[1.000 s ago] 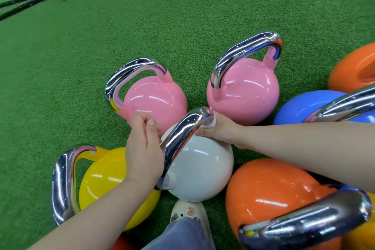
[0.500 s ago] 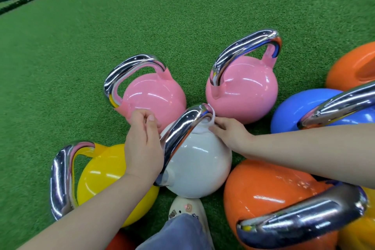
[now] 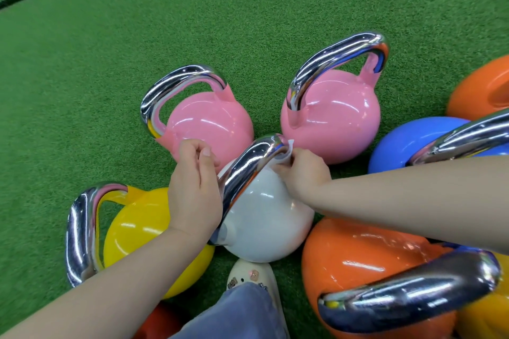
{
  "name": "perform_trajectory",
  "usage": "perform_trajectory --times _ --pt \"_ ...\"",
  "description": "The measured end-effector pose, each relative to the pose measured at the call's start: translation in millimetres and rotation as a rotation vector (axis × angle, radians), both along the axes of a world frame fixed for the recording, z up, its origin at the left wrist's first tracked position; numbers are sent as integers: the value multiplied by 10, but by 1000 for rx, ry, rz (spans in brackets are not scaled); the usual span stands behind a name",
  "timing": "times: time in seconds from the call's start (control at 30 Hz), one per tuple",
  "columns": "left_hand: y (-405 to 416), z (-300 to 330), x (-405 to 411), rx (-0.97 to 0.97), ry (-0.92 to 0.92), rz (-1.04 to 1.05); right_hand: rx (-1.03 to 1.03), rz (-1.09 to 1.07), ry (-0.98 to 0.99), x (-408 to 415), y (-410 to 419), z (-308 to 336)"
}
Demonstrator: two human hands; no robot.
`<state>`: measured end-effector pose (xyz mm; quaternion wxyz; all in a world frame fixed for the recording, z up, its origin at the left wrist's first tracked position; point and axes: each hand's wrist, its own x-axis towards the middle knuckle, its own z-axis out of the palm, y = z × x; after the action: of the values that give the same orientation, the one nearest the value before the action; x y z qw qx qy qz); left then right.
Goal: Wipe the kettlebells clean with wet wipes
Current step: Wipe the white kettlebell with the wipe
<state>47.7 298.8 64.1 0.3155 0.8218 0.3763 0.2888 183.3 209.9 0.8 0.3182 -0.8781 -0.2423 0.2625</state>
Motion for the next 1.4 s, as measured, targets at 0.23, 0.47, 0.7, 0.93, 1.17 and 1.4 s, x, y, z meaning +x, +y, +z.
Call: perform_trajectory --times 0.23,0.47,0.7,0.93,1.17,1.4 --pt "3 -4 2 7 -13 -9 287 128 260 220 -91 -102" --pt "5 -5 6 -7 -14 -10 193 444 640 640 -10 -85" --pt "1 4 3 -6 -11 -5 239 304 77 321 40 -158" --pt "-4 36 13 7 30 14 213 522 214 467 176 81" --pt "-12 50 10 -3 21 33 144 746 -13 457 259 422" --pt "-31 73 12 28 11 52 -35 1112 -588 162 323 828"
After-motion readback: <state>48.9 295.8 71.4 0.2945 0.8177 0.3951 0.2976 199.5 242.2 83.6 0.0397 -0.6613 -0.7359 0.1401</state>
